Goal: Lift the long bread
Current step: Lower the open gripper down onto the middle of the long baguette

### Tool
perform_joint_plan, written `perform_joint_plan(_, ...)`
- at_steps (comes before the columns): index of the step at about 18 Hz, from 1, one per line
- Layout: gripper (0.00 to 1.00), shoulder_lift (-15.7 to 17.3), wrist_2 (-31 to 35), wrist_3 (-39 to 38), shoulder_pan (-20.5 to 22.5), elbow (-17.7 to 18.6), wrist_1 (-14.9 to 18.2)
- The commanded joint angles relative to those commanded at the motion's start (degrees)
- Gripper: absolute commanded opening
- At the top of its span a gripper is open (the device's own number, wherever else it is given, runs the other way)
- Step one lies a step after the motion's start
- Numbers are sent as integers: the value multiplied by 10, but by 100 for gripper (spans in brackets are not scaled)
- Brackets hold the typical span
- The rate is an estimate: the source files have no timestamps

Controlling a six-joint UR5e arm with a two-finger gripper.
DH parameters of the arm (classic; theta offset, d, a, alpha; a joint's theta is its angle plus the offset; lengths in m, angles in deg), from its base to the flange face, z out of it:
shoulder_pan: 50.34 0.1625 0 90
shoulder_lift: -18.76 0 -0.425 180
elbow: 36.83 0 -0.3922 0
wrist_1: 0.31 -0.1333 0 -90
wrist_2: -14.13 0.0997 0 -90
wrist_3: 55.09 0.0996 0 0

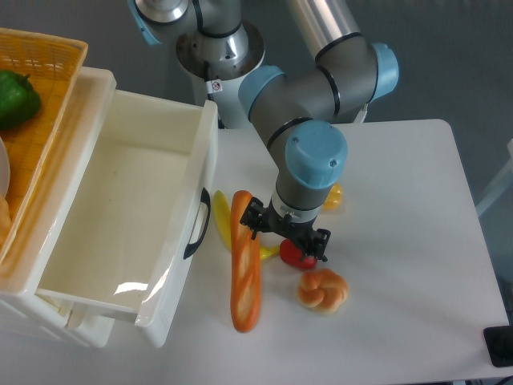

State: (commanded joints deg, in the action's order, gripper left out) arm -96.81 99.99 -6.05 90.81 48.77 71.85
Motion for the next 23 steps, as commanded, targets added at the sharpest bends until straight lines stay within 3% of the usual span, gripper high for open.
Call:
perform_joint_plan(9,100,-26,1,-24,-2,34,-5)
perform_joint_plan(16,100,-40,1,-89,-18,32,-11)
perform_joint_plan(23,100,-55,1,-118,-35,33,-42)
